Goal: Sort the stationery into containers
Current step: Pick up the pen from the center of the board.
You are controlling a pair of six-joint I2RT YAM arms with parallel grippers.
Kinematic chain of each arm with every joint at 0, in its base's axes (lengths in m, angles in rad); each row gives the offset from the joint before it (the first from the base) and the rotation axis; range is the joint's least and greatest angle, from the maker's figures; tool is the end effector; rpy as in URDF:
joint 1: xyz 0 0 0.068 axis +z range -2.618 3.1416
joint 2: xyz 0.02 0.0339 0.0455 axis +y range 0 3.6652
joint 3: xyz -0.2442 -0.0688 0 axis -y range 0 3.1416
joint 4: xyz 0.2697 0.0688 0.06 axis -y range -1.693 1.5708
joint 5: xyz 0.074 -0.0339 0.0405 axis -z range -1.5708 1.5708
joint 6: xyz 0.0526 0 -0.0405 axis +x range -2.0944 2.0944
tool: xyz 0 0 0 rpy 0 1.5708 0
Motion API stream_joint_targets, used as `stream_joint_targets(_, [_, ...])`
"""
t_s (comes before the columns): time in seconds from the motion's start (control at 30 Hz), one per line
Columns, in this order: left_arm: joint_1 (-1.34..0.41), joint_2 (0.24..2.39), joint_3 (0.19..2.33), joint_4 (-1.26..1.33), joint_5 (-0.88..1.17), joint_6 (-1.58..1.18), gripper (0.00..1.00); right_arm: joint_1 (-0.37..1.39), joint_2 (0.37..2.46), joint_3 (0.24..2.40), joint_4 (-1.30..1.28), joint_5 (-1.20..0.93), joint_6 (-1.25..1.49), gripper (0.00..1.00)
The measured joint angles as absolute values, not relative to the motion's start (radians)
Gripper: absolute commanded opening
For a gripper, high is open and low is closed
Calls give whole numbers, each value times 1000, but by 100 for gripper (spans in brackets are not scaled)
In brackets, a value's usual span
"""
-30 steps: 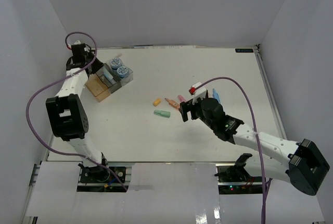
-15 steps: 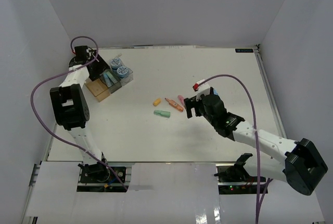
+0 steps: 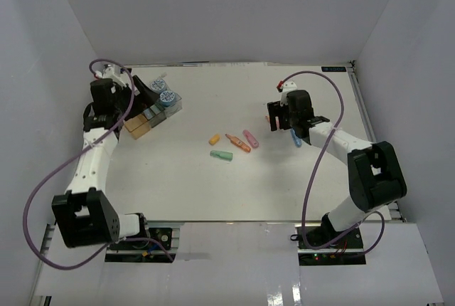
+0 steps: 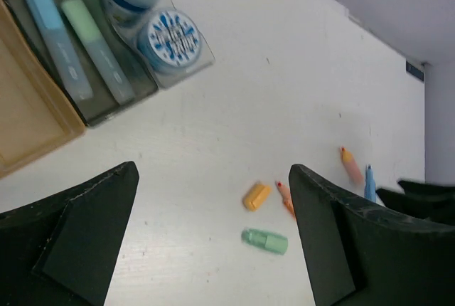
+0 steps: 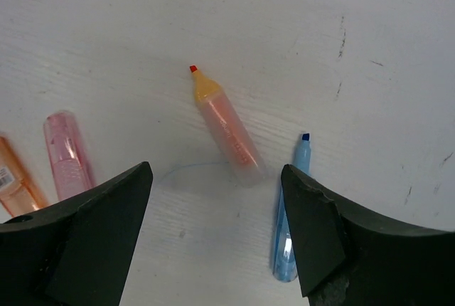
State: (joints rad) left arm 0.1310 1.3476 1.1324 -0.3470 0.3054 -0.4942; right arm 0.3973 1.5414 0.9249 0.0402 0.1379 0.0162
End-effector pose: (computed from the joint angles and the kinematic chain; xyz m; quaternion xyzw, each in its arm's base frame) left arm 0.3464 0.0297 0.2865 -0.1962 0.8460 -0.2172 0.4457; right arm 0.3470 0.1378 0.1819 -0.1338 0.8672 0.0384 0.4782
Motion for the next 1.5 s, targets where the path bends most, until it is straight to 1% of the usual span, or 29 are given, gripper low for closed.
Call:
stream_joint_targets(0.13, [68, 1169, 913, -275, 326, -471, 98, 354, 1640, 990, 2, 81, -36, 76])
stream_joint_targets(0.23, [47, 1127, 802, -272, 329, -454, 98, 329, 1684, 1009, -20, 49, -71, 76])
stream_joint_targets(0.3, [36, 1125, 772, -274, 327, -447, 98, 315, 1715, 1026, -40, 23, -91, 76])
stream_joint_targets(0.33, [32, 1123, 767, -276, 326, -445, 98, 311, 1731, 1036, -53, 13, -101, 73])
stream_joint_targets(0.47, [25, 1108, 766, -258, 325, -440, 98, 300, 1787, 1075, -84, -22, -140, 71])
stream_joint_targets(0.5, [24, 1106, 766, -255, 325, -440, 98, 299, 1795, 1080, -88, -28, -147, 68])
stream_joint_targets(0.6, [24, 1101, 766, -253, 319, -437, 98, 300, 1814, 1085, -102, -44, -168, 65])
stream_joint_targets(0.77, [24, 1098, 766, -253, 314, -434, 98, 301, 1854, 1117, -134, -67, -188, 56])
stream_joint_targets(0.83, [24, 1098, 766, -253, 314, -434, 98, 301, 1860, 1120, -134, -69, -191, 48])
stream_joint_targets(1.03, [24, 1098, 766, -253, 315, -434, 98, 301, 1855, 1112, -127, -69, -184, 41])
stream_joint_targets(1.2, [24, 1099, 766, -253, 322, -434, 98, 305, 1836, 1085, -115, -56, -156, 14])
stream_joint_targets(1.33, [24, 1105, 766, -246, 340, -437, 98, 318, 1824, 1071, -111, -43, -129, 10])
stream_joint_targets(1.5, [-13, 1108, 766, -234, 358, -482, 97, 394, 1749, 1014, -137, -19, -64, 10])
